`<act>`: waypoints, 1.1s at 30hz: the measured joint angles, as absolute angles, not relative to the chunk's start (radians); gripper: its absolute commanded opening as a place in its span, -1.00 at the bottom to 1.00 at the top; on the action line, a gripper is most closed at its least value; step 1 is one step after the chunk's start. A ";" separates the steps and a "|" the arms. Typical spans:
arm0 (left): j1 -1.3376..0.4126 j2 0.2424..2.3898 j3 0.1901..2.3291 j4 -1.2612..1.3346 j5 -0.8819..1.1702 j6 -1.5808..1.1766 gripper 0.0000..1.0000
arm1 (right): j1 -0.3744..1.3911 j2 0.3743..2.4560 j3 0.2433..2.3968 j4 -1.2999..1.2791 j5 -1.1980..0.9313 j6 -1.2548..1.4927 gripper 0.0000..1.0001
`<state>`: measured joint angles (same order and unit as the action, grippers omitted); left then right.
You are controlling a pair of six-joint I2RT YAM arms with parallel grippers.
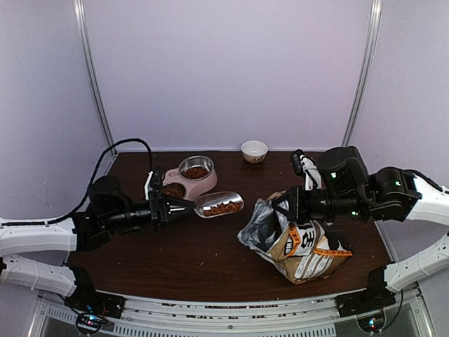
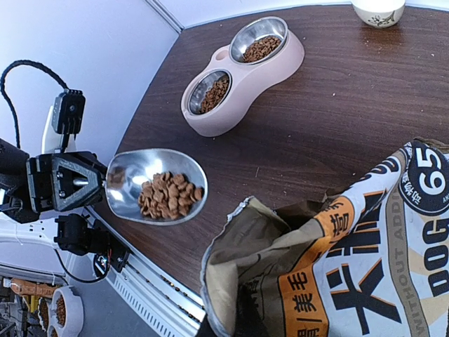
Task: Serve the pet food
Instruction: Collect the pet food from the pet food bag, then place the pet food in the pet food bowl.
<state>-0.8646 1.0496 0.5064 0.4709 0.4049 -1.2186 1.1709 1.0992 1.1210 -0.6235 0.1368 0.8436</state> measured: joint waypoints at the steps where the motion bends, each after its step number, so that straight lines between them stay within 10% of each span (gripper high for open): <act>1: -0.846 1.028 0.497 0.461 0.405 -1.224 -1.00 | 1.171 1.099 1.121 -0.624 0.137 0.844 -1.00; 18: -0.281 0.811 0.379 0.213 0.430 -1.188 -1.00 | 1.166 1.099 1.120 -0.620 0.136 0.844 -1.00; 33: -0.191 1.077 0.563 0.006 0.390 -0.933 -1.00 | 1.166 1.099 1.119 -0.619 0.136 0.844 -1.00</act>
<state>-0.1905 1.0771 0.5629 0.0055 0.3904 -0.9329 1.1660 1.0992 1.1191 -0.6186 0.1364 0.8436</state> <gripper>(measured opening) 0.075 0.003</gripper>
